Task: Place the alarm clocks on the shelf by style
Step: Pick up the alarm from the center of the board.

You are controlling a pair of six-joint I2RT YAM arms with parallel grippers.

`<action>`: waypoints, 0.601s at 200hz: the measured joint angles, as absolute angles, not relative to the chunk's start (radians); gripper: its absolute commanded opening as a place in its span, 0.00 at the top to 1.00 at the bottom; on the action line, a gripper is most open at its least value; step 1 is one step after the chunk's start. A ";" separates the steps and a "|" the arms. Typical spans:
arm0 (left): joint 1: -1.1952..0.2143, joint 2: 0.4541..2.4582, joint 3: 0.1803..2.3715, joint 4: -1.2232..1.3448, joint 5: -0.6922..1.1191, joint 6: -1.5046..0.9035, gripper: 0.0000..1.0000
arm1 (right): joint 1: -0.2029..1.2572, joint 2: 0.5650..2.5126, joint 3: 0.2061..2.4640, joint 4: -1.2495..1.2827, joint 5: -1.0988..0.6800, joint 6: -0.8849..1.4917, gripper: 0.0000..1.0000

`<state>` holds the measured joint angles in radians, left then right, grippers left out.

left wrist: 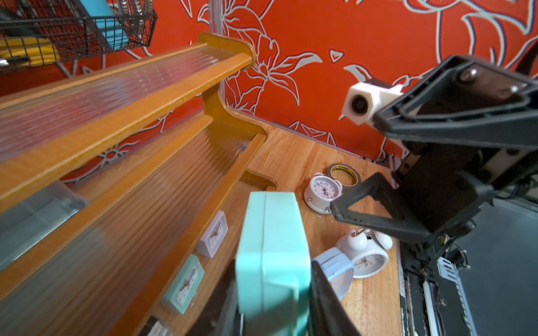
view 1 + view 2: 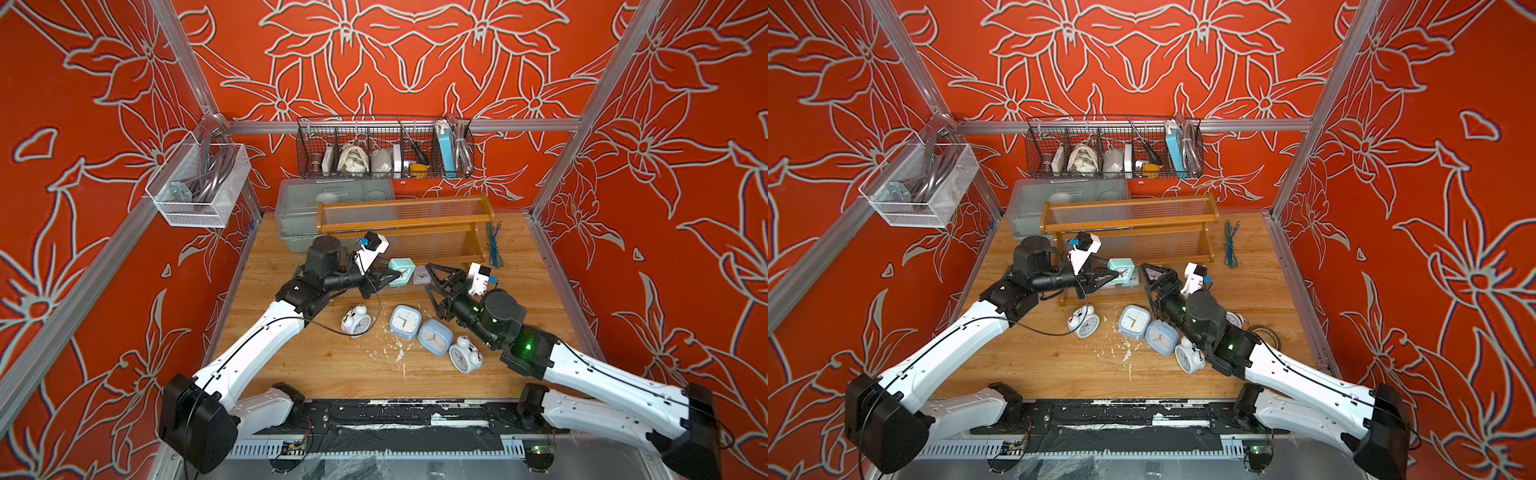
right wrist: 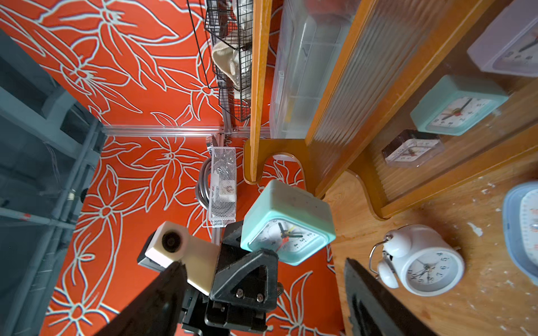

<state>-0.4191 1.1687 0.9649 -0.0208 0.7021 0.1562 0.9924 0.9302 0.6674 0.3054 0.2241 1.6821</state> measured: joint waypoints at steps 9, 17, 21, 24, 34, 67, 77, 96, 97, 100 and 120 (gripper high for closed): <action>-0.419 1.171 0.965 -0.007 0.712 0.153 0.92 | 0.992 0.950 0.662 0.331 0.224 1.726 0.14; -0.419 1.172 0.965 0.003 0.720 0.149 0.92 | 0.991 0.970 0.657 0.349 0.224 1.756 0.14; -0.419 1.172 0.965 0.007 0.723 0.146 0.92 | 0.991 0.980 0.656 0.355 0.223 1.774 0.14; -0.419 1.172 0.965 0.011 0.726 0.144 0.92 | 0.991 0.987 0.655 0.360 0.223 1.781 0.14; -0.419 1.173 0.965 0.022 0.734 0.136 0.92 | 0.991 1.012 0.653 0.375 0.220 1.814 0.14; -0.419 1.172 0.965 0.045 0.752 0.127 0.92 | 0.991 1.059 0.653 0.427 0.220 1.872 0.14; -0.419 1.172 0.965 0.050 0.754 0.124 0.92 | 0.991 1.061 0.653 0.437 0.220 1.882 0.14; -0.419 1.172 0.965 0.058 0.762 0.117 0.92 | 0.991 1.070 0.653 0.467 0.220 1.904 0.14; -0.419 1.172 0.965 0.059 0.762 0.117 0.92 | 0.991 1.071 0.653 0.468 0.220 1.904 0.14; -0.419 1.172 0.965 0.060 0.763 0.116 0.92 | 0.991 1.074 0.653 0.474 0.220 1.908 0.15; -0.419 1.172 0.965 0.061 0.765 0.110 0.92 | 0.991 1.097 0.652 0.507 0.220 1.926 0.16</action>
<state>-0.4191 1.1725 0.9646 0.0612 0.7650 0.1104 0.9909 1.0973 0.6521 0.5072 0.2195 1.9259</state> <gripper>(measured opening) 0.322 0.851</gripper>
